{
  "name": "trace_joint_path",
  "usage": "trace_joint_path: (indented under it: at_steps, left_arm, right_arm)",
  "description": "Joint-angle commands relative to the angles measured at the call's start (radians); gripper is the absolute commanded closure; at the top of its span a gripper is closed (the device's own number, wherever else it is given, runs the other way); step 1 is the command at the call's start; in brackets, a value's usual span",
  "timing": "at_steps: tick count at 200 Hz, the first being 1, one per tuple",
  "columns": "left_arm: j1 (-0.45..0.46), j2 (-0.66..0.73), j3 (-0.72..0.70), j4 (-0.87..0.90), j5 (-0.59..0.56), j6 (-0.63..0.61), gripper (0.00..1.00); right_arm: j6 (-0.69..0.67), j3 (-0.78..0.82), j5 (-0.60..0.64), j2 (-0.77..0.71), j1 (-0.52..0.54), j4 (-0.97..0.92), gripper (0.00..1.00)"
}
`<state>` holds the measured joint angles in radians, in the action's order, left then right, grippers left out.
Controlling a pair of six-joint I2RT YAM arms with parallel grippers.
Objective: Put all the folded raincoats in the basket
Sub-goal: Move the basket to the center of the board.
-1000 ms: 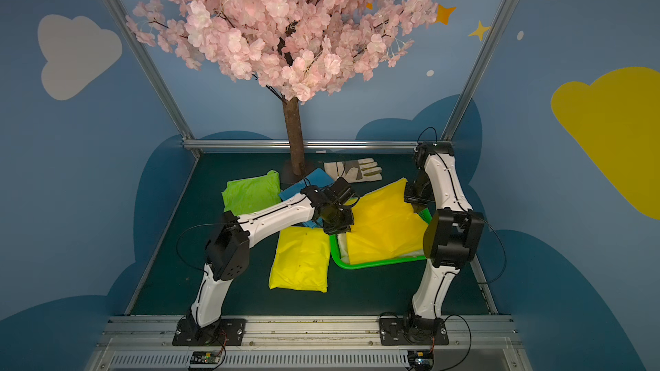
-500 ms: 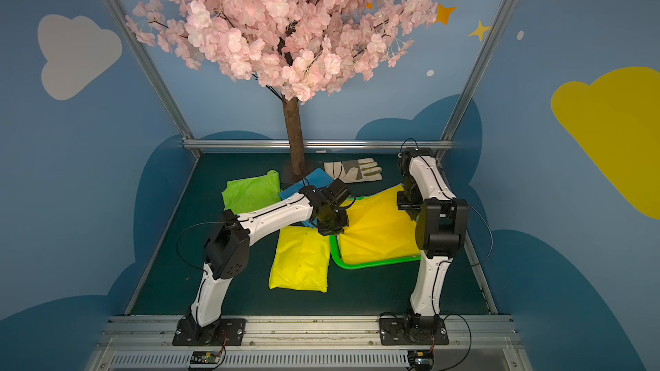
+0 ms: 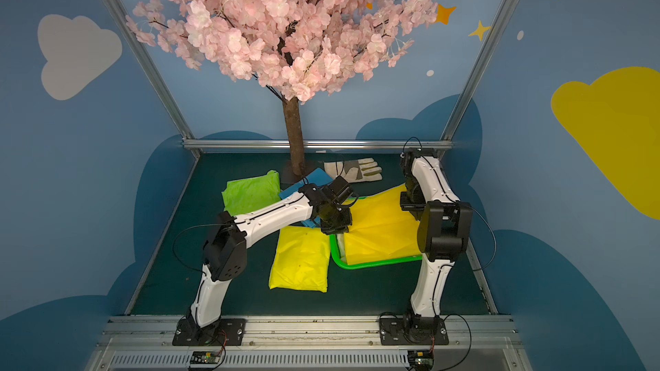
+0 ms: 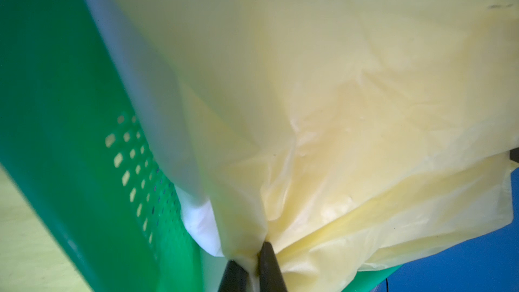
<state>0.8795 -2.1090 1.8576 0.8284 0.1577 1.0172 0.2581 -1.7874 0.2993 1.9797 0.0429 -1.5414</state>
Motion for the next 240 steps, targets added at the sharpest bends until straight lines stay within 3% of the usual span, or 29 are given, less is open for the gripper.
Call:
trace_joint_path:
  at_steps: [1, 79, 191, 240]
  left_arm:
    - [0.003, 0.022, -0.020, 0.022, 0.024, -0.010, 0.92]
    - [-0.029, 0.017, -0.122, 0.013, 0.009, -0.029, 0.92]
    - [-0.194, 0.265, -0.504, -0.061, 0.043, -0.107, 0.92]
    - [-0.175, 0.286, -0.462, -0.058, 0.064, -0.121, 0.88]
  right_arm:
    - [0.019, 0.035, 0.036, -0.016, 0.002, -0.005, 1.00]
    - [0.033, 0.075, 0.057, 0.025, 0.038, 0.003, 1.00]
    - [0.058, 0.105, -0.003, 0.030, 0.249, -0.014, 1.00]
    - [0.046, 0.122, -0.008, -0.047, 0.195, -0.010, 1.00]
